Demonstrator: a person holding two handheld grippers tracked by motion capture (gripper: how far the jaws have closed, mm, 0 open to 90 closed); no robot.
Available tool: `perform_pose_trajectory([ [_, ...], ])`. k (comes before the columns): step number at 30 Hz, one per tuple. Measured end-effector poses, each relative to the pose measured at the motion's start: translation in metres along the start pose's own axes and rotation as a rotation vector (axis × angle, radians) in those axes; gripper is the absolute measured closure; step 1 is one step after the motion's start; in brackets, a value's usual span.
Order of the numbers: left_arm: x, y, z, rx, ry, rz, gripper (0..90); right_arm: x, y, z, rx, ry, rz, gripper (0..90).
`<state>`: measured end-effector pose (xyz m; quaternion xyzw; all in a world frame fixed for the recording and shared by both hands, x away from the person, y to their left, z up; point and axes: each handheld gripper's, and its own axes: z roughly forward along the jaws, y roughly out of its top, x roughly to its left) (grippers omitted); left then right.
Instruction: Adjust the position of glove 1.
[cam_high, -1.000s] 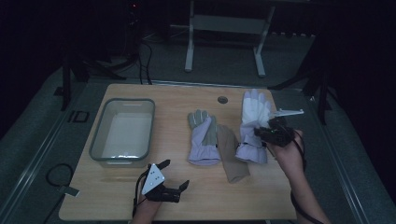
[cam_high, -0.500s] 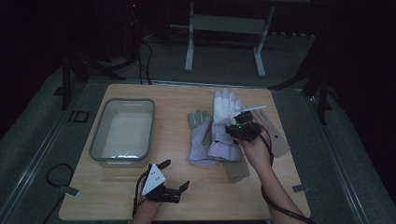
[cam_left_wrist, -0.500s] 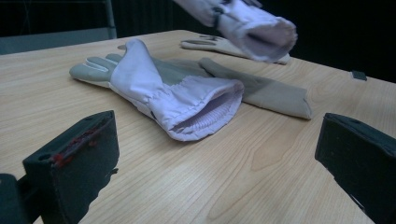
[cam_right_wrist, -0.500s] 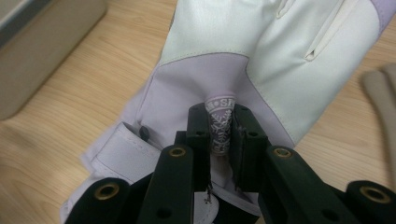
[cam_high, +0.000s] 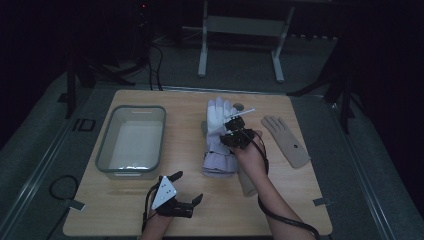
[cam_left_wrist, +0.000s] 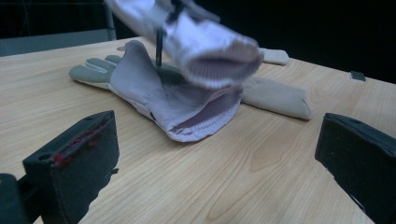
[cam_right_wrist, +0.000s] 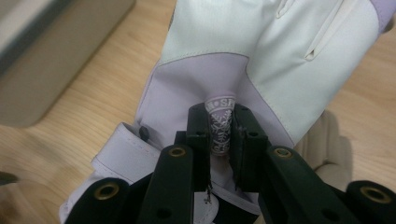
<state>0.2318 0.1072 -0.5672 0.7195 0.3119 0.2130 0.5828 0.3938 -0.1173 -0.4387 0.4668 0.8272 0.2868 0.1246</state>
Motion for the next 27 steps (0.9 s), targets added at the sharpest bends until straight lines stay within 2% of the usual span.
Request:
perform_pose_trajectory([
  [5,0.0,0.0,0.0,0.002,-0.001,0.0,0.0,-0.004,-0.002,0.023,0.053,-0.02,0.006,78.8],
  [11,0.001,0.0,0.001,-0.003,-0.003,-0.008,0.0,-0.005,-0.005,0.047,0.117,-0.037,-0.01,76.5],
  [13,0.001,0.0,0.001,-0.003,0.0,-0.008,0.0,-0.005,-0.007,0.052,0.129,-0.027,-0.012,76.3],
  [16,0.0,0.0,0.001,-0.002,0.002,-0.006,0.0,-0.006,-0.011,0.055,0.132,-0.002,-0.003,76.8],
  [24,0.0,0.0,0.001,0.004,0.005,0.001,0.0,0.01,-0.021,0.051,0.126,0.011,-0.065,76.4],
  [27,-0.001,0.001,0.002,0.008,0.013,0.008,0.0,0.015,-0.022,0.049,0.115,0.015,-0.09,71.5],
])
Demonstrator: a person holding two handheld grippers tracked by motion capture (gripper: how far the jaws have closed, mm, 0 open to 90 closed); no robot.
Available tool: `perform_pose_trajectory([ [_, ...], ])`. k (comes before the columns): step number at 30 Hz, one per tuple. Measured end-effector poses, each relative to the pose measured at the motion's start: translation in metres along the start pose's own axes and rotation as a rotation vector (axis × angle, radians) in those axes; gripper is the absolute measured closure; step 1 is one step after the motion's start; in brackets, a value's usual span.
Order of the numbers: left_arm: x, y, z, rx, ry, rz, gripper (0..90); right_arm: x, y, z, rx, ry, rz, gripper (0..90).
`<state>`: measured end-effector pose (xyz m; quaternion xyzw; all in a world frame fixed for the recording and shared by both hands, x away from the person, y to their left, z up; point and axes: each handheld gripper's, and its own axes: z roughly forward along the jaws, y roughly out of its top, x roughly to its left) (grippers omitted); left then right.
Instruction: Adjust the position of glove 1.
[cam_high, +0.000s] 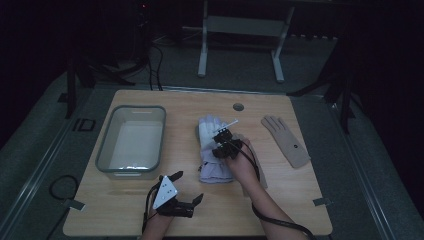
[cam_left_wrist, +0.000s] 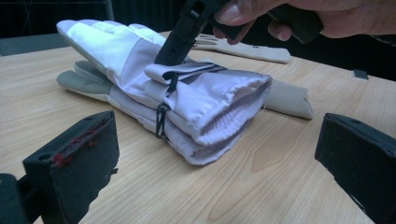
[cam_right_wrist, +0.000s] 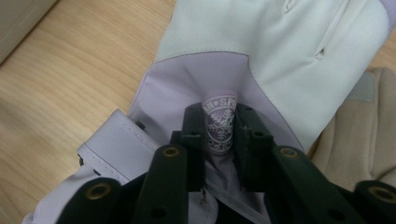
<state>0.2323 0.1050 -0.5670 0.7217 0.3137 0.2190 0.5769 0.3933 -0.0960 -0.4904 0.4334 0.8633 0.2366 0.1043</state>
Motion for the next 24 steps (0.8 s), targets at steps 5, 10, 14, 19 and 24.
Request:
perform_pose_trajectory([
  [5,-0.001,0.001,0.001,0.015,0.016,0.003,0.0,-0.002,0.0,-0.009,-0.042,0.003,-0.038,58.0],
  [10,-0.003,0.001,0.002,0.034,0.053,0.013,0.0,-0.012,-0.008,-0.026,-0.153,0.077,-0.104,30.0],
  [14,-0.004,0.001,0.002,0.035,0.068,0.007,0.0,-0.022,-0.02,-0.034,-0.193,0.186,-0.091,14.3],
  [19,-0.005,0.002,0.005,0.076,0.078,0.005,0.0,-0.03,-0.036,-0.04,-0.238,0.253,-0.132,14.0],
  [24,-0.002,0.008,0.007,0.14,0.083,-0.062,0.0,-0.037,-0.049,-0.052,-0.324,0.254,-0.203,14.1],
])
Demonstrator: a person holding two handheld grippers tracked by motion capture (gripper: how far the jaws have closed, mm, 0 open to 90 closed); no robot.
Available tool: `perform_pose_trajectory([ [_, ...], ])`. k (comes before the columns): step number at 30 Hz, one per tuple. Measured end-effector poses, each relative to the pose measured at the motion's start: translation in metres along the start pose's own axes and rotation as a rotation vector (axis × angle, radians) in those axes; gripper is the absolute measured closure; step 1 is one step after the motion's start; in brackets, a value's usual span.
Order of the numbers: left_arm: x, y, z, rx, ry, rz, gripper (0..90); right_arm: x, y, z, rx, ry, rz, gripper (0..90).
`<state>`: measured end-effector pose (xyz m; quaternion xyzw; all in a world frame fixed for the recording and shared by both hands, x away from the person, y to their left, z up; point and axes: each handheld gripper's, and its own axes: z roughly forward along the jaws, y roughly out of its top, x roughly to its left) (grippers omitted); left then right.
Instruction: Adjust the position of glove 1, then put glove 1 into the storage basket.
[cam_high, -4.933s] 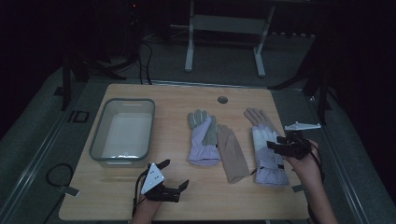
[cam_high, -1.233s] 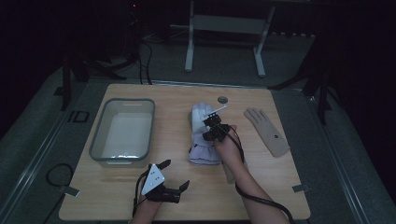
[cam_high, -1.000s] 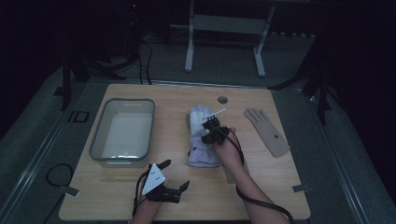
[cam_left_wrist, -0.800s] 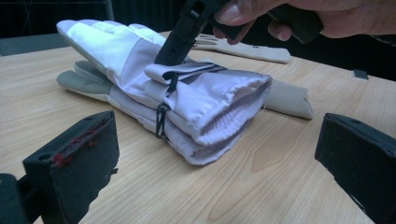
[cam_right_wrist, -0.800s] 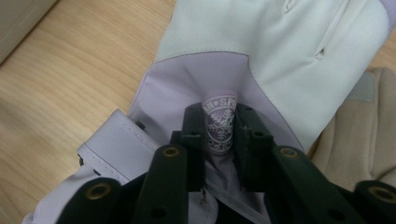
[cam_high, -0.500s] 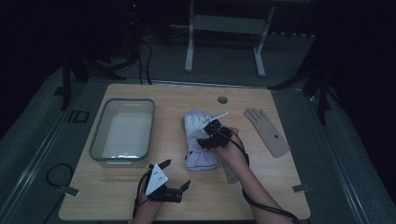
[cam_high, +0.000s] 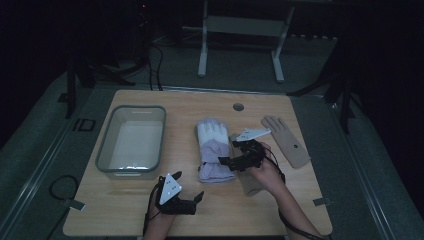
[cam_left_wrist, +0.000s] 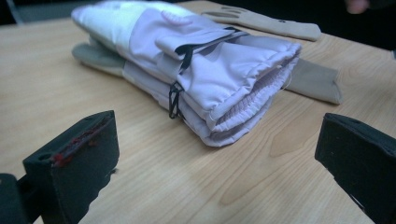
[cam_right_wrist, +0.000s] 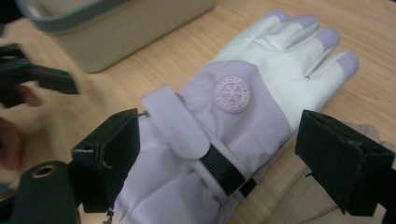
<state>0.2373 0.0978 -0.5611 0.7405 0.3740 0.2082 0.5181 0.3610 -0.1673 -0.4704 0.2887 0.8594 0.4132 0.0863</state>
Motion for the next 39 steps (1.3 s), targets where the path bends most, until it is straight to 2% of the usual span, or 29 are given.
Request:
perform_pose_trajectory([
  [3,0.002,0.008,0.0,0.015,-0.02,-0.033,0.0,-0.001,-0.001,-0.009,-0.011,-0.012,-0.008,14.1],
  [5,0.002,0.015,-0.002,0.02,-0.016,-0.035,2.4,-0.004,-0.002,-0.013,-0.02,0.0,-0.007,14.1],
  [8,0.002,0.026,-0.002,0.016,-0.034,-0.036,2.7,-0.009,-0.004,-0.016,-0.027,-0.008,-0.007,14.2],
  [10,0.001,0.035,0.0,0.022,-0.036,-0.018,2.2,-0.013,-0.004,-0.016,-0.036,-0.013,-0.012,14.2],
  [13,0.002,0.049,0.005,0.041,-0.04,-0.004,1.9,-0.021,-0.004,-0.013,-0.054,-0.013,0.01,14.3],
  [15,0.004,0.059,0.01,0.07,-0.034,0.002,1.9,-0.025,-0.003,-0.01,-0.04,-0.025,0.027,14.2],
  [18,0.009,0.071,0.022,0.132,-0.037,-0.009,2.0,-0.031,-0.001,-0.004,-0.043,-0.019,0.107,12.5],
  [19,0.011,0.074,0.025,0.137,-0.046,-0.012,2.0,-0.031,0.0,-0.003,-0.045,-0.029,0.114,12.0],
  [20,0.012,0.076,0.027,0.139,-0.038,-0.008,2.1,-0.032,0.0,0.0,-0.039,-0.034,0.126,12.1],
  [23,0.014,0.082,0.033,0.152,-0.031,-0.006,4.2,-0.033,0.001,0.003,-0.046,-0.026,0.131,13.0],
  [24,0.015,0.086,0.038,0.169,-0.039,-0.014,4.2,-0.033,0.001,0.005,-0.039,-0.034,0.136,14.1],
  [27,0.016,0.091,0.045,0.194,-0.028,-0.024,10.1,-0.037,0.003,0.013,-0.036,-0.059,0.161,20.0],
  [29,0.014,0.094,0.049,0.215,-0.017,-0.037,14.8,-0.039,0.004,0.015,-0.028,-0.069,0.182,27.3],
  [30,0.013,0.094,0.05,0.217,-0.021,-0.049,14.8,-0.039,0.004,0.017,-0.028,-0.068,0.187,27.5],
  [33,0.01,0.094,0.055,0.244,-0.006,-0.075,17.7,-0.039,0.003,0.021,-0.016,-0.058,0.196,35.7],
  [35,0.011,0.091,0.057,0.262,0.006,-0.104,21.0,-0.041,0.001,0.023,-0.015,-0.032,0.222,42.9],
  [38,0.012,0.085,0.06,0.287,0.027,-0.134,25.0,-0.044,-0.002,0.027,-0.013,-0.029,0.276,45.2],
  [39,0.013,0.082,0.062,0.301,0.031,-0.155,27.4,-0.045,-0.004,0.028,-0.013,-0.023,0.292,45.1],
])
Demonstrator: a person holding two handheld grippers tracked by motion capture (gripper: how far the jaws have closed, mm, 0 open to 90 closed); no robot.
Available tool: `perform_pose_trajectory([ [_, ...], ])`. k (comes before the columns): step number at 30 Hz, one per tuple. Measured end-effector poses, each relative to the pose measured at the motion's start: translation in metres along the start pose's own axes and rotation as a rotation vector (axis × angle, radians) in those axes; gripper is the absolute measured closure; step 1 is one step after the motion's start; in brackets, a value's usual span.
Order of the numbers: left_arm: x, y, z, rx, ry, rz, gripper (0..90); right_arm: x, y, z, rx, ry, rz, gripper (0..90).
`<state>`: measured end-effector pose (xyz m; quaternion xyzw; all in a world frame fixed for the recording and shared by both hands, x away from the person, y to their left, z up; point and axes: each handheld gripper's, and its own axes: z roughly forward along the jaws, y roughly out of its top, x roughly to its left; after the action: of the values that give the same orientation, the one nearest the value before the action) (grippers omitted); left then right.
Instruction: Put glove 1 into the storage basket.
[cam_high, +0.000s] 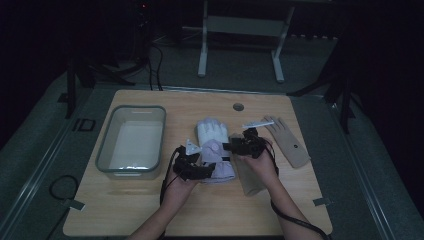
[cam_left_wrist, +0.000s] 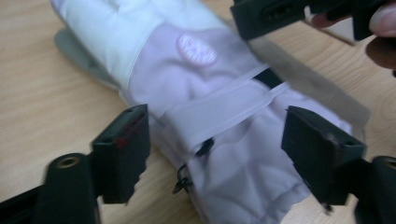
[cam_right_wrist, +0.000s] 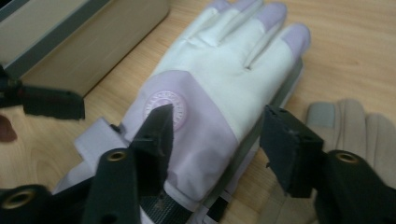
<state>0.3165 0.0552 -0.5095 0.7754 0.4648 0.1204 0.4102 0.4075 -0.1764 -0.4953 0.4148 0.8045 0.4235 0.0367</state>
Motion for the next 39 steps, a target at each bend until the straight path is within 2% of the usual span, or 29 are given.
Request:
perform_pose_trajectory([
  [4,0.002,-0.009,0.009,0.052,-0.017,-0.047,28.4,-0.004,-0.004,0.008,0.012,0.033,0.059,45.1],
  [7,0.007,-0.017,0.014,0.068,-0.027,-0.084,28.6,-0.008,-0.009,0.017,0.054,0.044,0.093,42.6],
  [8,0.008,-0.02,0.016,0.071,-0.039,-0.09,29.1,-0.009,-0.011,0.021,0.068,0.046,0.109,42.6],
  [10,0.011,-0.025,0.02,0.082,-0.081,-0.086,37.9,-0.014,-0.018,0.029,0.101,0.083,0.155,42.2],
  [11,0.015,-0.027,0.022,0.088,-0.1,-0.106,40.0,-0.017,-0.022,0.033,0.107,0.108,0.177,42.1],
  [13,0.021,-0.03,0.025,0.097,-0.134,-0.138,40.1,-0.022,-0.027,0.037,0.118,0.141,0.214,39.8],
  [14,0.022,-0.031,0.027,0.103,-0.143,-0.144,40.0,-0.025,-0.029,0.039,0.125,0.155,0.235,39.1],
  [17,0.024,-0.031,0.03,0.111,-0.158,-0.146,40.0,-0.029,-0.032,0.043,0.137,0.17,0.253,38.9],
  [18,0.026,-0.032,0.032,0.115,-0.175,-0.15,40.0,-0.031,-0.033,0.044,0.133,0.191,0.242,41.8],
  [19,0.026,-0.032,0.032,0.115,-0.175,-0.15,40.6,-0.031,-0.033,0.044,0.133,0.191,0.242,41.8],
  [23,0.026,-0.031,0.033,0.128,-0.184,-0.128,43.5,-0.028,-0.033,0.047,0.149,0.216,0.226,60.4],
  [25,0.028,-0.03,0.033,0.136,-0.202,-0.132,47.7,-0.023,-0.032,0.044,0.142,0.187,0.184,66.7],
  [27,0.029,-0.03,0.034,0.147,-0.216,-0.144,53.0,-0.015,-0.031,0.042,0.128,0.132,0.131,70.4],
  [30,0.027,-0.028,0.032,0.151,-0.21,-0.142,63.1,-0.003,-0.031,0.039,0.106,0.061,0.069,72.9],
  [32,0.024,-0.026,0.03,0.159,-0.199,-0.132,67.6,0.001,-0.031,0.039,0.1,0.036,0.043,73.8],
  [39,0.022,-0.023,0.028,0.171,-0.192,-0.11,73.0,0.011,-0.026,0.034,0.101,-0.011,0.01,76.3],
])
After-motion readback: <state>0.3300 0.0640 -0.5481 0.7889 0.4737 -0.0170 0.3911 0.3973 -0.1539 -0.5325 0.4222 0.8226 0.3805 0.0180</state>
